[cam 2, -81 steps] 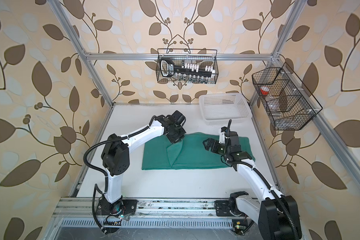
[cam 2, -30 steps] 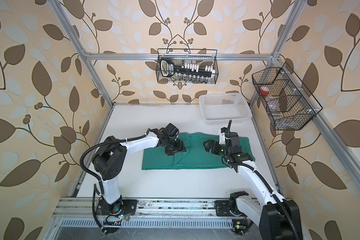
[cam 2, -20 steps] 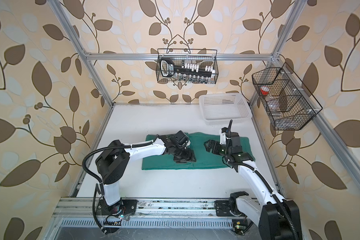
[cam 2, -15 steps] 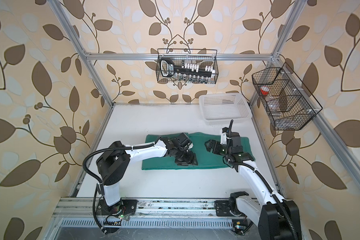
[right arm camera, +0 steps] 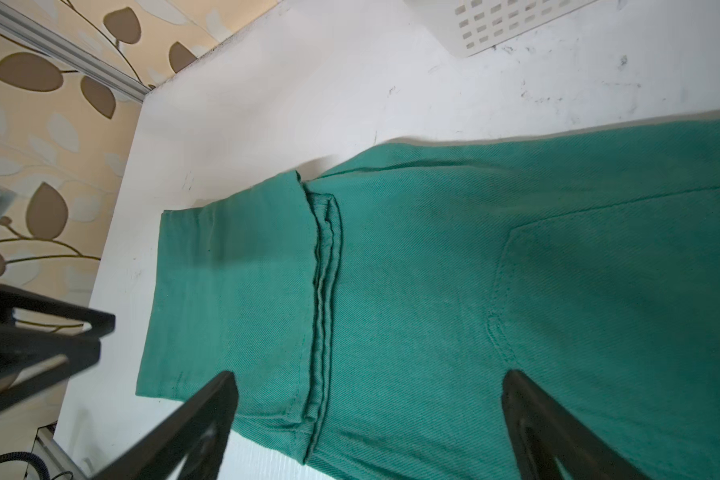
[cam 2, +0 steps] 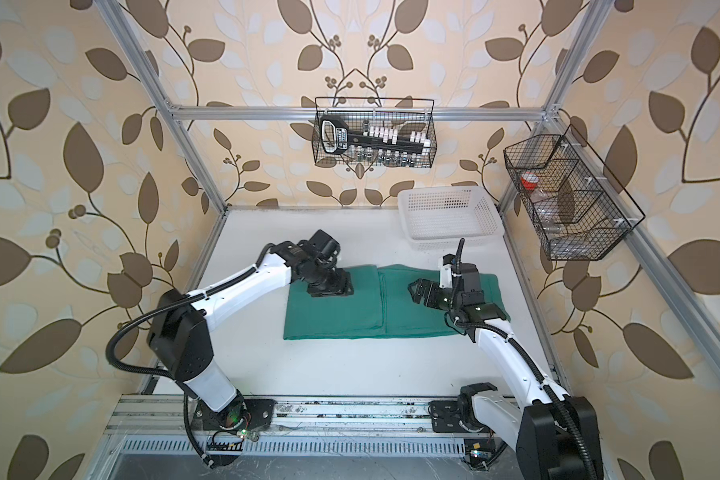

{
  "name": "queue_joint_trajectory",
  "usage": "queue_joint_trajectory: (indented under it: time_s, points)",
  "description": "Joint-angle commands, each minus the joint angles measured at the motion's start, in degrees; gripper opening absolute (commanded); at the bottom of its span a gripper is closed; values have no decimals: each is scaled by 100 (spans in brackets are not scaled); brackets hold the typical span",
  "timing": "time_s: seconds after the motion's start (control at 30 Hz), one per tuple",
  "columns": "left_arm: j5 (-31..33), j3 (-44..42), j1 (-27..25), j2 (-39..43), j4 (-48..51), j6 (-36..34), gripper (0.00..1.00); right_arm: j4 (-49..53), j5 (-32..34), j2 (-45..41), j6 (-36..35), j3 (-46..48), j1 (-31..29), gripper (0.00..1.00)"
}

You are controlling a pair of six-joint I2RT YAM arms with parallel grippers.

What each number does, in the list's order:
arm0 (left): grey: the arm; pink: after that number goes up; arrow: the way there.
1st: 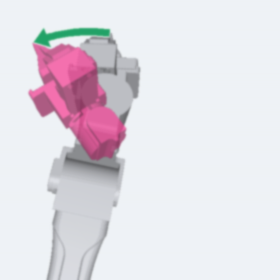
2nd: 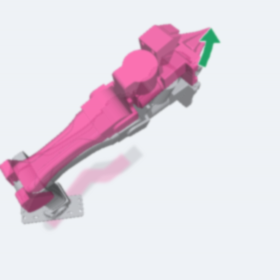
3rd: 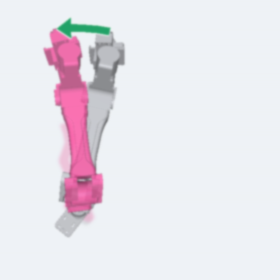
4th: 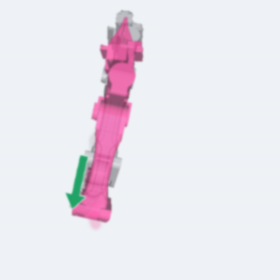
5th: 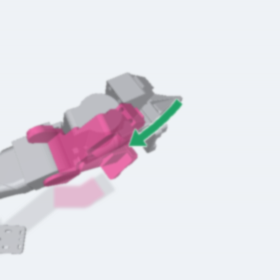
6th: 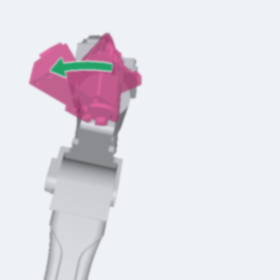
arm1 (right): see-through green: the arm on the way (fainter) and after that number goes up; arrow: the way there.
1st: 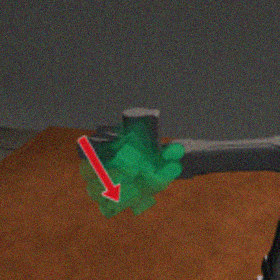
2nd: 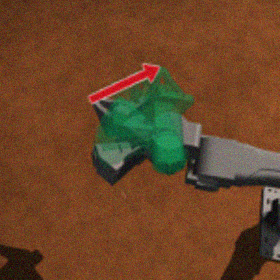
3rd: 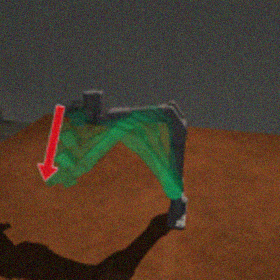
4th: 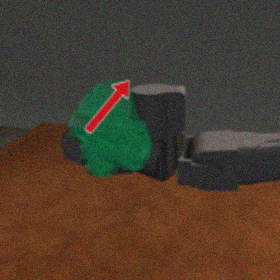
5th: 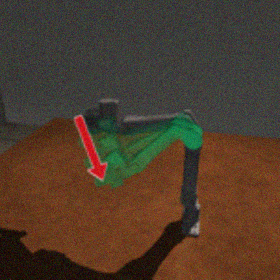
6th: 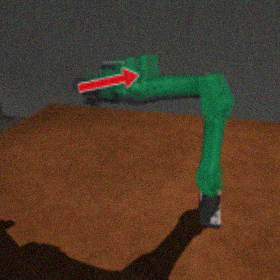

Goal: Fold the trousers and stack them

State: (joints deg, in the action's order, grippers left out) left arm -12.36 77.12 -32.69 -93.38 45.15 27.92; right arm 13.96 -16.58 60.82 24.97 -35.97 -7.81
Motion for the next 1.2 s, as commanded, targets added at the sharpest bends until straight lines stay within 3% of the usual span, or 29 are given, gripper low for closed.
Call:
queue_joint_trajectory:
  time_s: [0.0,0.17,0.4,0.63,0.8,0.9,1.07,1.17]
  points:
    - [516,-488,512,519,473,-415,71,28,-49,-6,-89,-206,-138,100]
    - [351,-1279,1571,751,224,-417,71,-7,-47,17,-62,-232,-243,100]
    - [134,-1968,2205,523,-350,-223,69,-51,-3,96,-35,-267,-326,100]
    - [-461,-2276,2311,137,-849,-117,61,-42,48,172,-54,-314,-355,100]
    - [-297,-2345,2311,-126,-761,-139,54,-62,49,219,-36,-329,-367,100]
    - [-461,-2434,2311,-203,-961,-39,46,-47,67,234,-34,-354,-388,100]
    - [-546,-2314,2276,-296,-817,-95,14,0,116,204,-57,-392,-404,100]
    - [-525,-2153,2276,-170,-670,-125,1,19,137,202,-63,-400,-400,100]
